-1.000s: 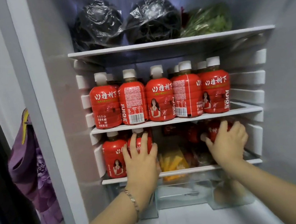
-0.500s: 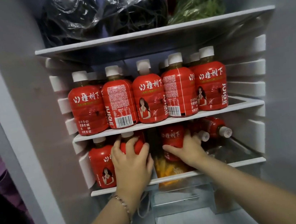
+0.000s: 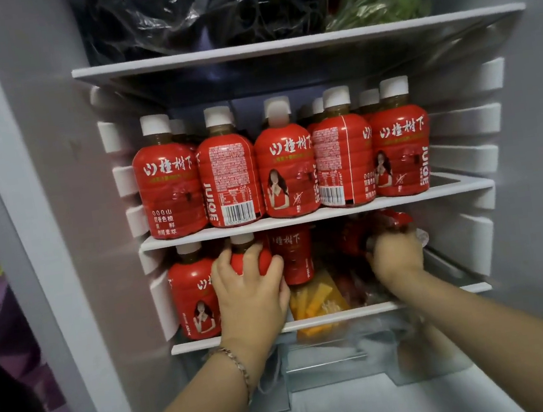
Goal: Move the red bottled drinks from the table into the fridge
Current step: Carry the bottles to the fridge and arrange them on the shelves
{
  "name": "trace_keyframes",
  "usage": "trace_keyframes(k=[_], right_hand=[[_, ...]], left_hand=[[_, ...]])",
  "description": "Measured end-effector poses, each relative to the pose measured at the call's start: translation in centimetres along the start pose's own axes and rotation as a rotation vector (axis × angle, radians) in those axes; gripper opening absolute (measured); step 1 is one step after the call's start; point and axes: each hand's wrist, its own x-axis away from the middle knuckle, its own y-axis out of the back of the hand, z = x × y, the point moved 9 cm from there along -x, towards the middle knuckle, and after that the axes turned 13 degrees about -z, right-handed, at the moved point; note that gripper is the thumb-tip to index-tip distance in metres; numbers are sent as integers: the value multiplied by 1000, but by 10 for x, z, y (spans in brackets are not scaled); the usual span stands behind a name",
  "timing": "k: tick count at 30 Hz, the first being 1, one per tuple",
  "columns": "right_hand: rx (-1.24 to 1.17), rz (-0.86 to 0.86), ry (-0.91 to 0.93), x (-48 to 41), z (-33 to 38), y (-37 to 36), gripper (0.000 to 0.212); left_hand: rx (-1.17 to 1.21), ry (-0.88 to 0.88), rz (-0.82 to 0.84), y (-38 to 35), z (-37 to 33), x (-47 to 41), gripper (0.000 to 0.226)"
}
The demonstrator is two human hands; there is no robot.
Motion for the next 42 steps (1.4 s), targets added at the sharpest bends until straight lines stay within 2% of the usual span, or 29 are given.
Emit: trace_keyframes(k=[2,6,8,10,12,18,21,26,31,35,39,42], right_hand=[[-204,55,-70,9,2,2,22],[-514,-212,-101,31,4,38,38],[-731,-321,-129,44,4,59,35],[-902,-366,-172,53,6,77,28],[-934,-363,-180,57,12,85,28],[-835,-213,-87,56,31,91,15],[-764,-160,-57,56,31,94,17],[-657,-165,14,56,41,95,26],[-753,-136,67,54,48,88,29],[-1007,37,-21,52,48,66,23],[-1089,298,-240,29,53,32,47],[-1039,408,-176,22,74,27,61]], left_hand=[[2,-1,17,0,1,-1,28],[6,-3,43,1,1,-2,28],[15,1,51,2,0,-2,29],[17,1,62,2,-1,-2,29],[20,6,74,1,0,-3,30],[59,48,127,2,1,-4,34],[76,54,124,2,2,-3,33],[85,77,99,3,2,-3,37],[77,130,112,0,5,-3,50],[55,159,150,-2,7,-3,49],[-2,155,221,-4,7,-2,49],[-11,142,239,-3,8,-1,49]])
